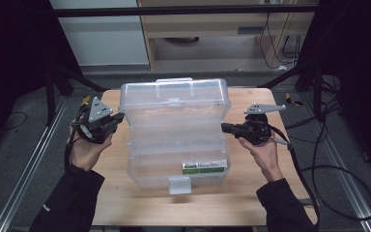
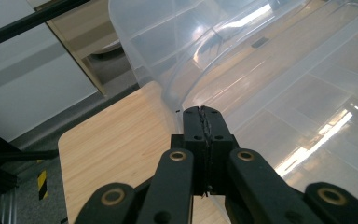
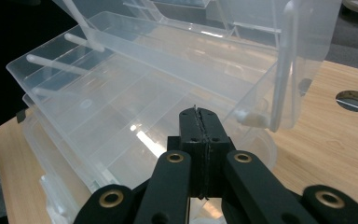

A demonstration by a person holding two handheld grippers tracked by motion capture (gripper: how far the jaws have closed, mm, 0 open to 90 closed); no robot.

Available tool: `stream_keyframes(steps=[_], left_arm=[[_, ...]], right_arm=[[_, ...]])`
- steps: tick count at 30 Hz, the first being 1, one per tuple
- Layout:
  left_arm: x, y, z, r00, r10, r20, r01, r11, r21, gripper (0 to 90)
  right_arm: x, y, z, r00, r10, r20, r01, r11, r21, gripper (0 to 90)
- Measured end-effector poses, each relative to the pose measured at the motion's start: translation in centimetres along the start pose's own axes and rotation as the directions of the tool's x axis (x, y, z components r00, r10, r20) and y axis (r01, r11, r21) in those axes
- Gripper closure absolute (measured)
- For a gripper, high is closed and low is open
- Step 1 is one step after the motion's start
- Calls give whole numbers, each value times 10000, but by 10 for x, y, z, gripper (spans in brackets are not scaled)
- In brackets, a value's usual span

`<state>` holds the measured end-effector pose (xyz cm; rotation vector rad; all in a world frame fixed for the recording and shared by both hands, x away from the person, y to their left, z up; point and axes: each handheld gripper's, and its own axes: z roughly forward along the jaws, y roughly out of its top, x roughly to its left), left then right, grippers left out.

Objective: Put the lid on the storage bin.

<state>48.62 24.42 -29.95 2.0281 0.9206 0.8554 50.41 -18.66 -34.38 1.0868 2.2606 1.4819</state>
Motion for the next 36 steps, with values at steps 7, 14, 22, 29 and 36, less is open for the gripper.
stream_keyframes(steps=[7,14,22,29,36], left_arm=[[2,-1,2,10000,-63,17,63,10000,-31,895],[1,-3,2,10000,-48,76,48,10000,-69,895],[-2,-8,0,9998,-91,194,94,9999,-135,895],[-7,-15,-5,9996,-81,273,87,9998,-197,896],[-12,-23,-7,9989,-160,432,168,9997,-176,896]], right_arm=[[3,-2,0,9998,-53,-186,53,10000,33,900],[2,-5,-1,9995,4,-327,-3,10000,20,900],[4,-7,-1,9991,3,-413,3,9999,143,900],[8,-10,0,9990,-131,-429,141,9996,232,900],[4,-9,-6,10000,20,-6,-20,10000,-59,900]])
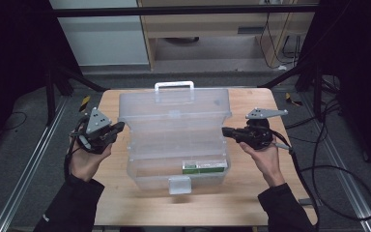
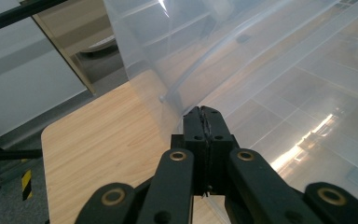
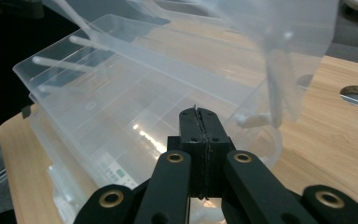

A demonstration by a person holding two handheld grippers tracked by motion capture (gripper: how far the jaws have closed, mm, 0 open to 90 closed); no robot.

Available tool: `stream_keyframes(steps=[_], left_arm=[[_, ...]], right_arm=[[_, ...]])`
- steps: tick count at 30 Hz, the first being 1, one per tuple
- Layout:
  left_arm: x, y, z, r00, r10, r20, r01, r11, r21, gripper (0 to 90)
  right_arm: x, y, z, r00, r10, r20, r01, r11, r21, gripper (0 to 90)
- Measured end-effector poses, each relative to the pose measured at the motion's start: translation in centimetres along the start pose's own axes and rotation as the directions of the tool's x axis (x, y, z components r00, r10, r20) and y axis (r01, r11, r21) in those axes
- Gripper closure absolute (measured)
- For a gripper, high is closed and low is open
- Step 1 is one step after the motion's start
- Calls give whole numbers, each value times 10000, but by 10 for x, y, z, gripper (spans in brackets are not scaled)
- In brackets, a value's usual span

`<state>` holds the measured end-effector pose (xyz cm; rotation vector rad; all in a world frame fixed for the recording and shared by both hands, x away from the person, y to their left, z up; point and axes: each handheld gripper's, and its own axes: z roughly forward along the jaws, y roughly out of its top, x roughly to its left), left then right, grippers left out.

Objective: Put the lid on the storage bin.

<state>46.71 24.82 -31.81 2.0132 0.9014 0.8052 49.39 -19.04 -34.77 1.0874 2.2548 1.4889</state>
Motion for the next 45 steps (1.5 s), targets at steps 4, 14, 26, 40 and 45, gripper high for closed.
stream_keyframes(steps=[4,14,26,40,45], left_arm=[[-4,-5,-2,9999,78,85,-78,10000,45,896],[-17,-24,-6,9996,157,244,-161,9997,165,896],[-27,-46,-4,9992,-17,407,-8,9981,610,896],[-31,-65,1,9990,-2,441,-42,9951,986,896],[-36,-71,2,9990,-75,451,20,9925,1221,897]], right_arm=[[-1,0,-3,9997,42,227,-38,9999,-148,900],[-2,-11,-8,9986,136,519,-134,9999,-47,900],[5,-29,-13,9975,-213,678,191,9993,317,900],[4,-47,-10,9947,-408,946,317,9948,964,900],[5,-53,-8,9944,-414,968,301,9928,1161,900]])
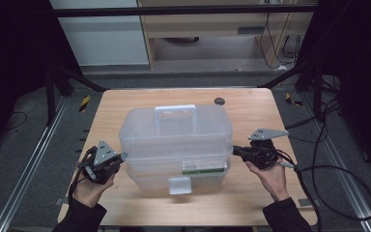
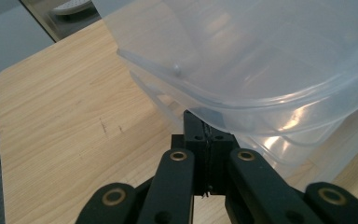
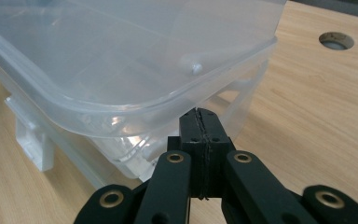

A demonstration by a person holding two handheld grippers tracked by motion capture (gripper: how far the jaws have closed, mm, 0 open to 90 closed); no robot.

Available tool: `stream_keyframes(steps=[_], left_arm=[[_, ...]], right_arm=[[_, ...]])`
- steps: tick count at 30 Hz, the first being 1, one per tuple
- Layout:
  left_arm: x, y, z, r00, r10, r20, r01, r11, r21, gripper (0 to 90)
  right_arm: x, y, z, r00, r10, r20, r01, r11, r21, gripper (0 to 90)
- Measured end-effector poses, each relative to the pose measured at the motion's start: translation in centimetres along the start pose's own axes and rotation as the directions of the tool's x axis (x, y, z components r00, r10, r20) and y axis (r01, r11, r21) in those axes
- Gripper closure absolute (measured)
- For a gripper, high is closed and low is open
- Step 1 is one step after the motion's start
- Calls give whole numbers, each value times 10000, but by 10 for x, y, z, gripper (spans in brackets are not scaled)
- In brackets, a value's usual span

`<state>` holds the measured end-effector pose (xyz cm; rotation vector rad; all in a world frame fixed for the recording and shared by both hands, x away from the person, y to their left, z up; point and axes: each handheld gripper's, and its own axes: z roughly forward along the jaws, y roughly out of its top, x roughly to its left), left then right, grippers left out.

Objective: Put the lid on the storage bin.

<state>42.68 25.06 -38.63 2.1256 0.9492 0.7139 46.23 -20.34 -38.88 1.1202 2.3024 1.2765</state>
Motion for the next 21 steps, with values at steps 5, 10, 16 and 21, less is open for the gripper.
stream_keyframes(steps=[5,10,16,21], left_arm=[[-1,-3,1,10000,-5,51,5,9999,122,897],[-3,-7,3,9999,-76,136,72,9996,276,897],[-4,-9,5,9998,-78,178,71,9993,370,897],[-4,-11,6,9999,-86,136,80,9989,463,897]], right_arm=[[0,-3,1,10000,-12,89,11,9999,121,900],[2,-5,3,9994,-246,230,239,9993,304,900],[5,-7,5,9987,-373,361,354,9980,518,900],[5,-8,6,9982,-464,381,439,9970,631,900]])
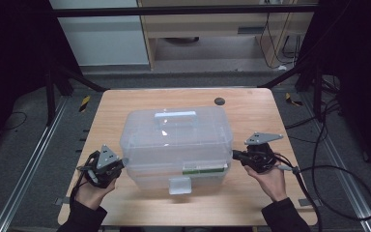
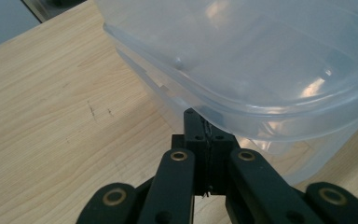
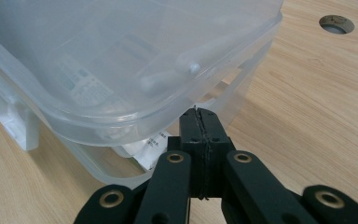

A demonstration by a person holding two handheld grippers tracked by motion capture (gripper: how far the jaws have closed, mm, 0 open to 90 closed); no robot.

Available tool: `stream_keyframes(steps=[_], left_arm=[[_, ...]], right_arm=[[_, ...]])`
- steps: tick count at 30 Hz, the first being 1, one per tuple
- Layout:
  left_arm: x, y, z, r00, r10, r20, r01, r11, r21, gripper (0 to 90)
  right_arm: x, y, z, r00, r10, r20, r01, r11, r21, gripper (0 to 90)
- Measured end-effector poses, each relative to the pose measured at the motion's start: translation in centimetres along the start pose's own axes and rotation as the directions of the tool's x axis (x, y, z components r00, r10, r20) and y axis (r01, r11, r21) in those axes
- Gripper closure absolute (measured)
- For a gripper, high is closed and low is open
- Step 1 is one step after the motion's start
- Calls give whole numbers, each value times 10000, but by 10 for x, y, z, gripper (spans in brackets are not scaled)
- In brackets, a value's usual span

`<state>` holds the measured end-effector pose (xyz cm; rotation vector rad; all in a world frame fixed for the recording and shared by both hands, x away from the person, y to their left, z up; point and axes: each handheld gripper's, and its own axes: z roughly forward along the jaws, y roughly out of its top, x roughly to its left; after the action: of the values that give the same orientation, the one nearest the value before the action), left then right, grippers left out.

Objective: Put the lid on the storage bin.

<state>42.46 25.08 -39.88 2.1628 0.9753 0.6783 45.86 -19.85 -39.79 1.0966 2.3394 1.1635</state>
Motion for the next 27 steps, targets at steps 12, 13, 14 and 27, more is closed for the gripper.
stream_keyframes(steps=[12,13,14,27], left_arm=[[16,-11,6,9970,-665,-396,677,9973,278,896],[21,-14,8,9949,-858,-531,877,9956,333,895],[24,-16,9,9934,-963,-619,988,9944,376,894],[70,-58,33,9519,-2408,-1894,2583,9632,737,695]], right_arm=[[-10,-7,3,9978,214,627,-222,9997,134,900],[-13,-9,3,9970,213,750,-221,9997,108,900],[-17,-11,3,9955,303,894,-316,9994,124,900],[-62,-41,0,9621,1342,2374,-1252,9907,-528,624]])
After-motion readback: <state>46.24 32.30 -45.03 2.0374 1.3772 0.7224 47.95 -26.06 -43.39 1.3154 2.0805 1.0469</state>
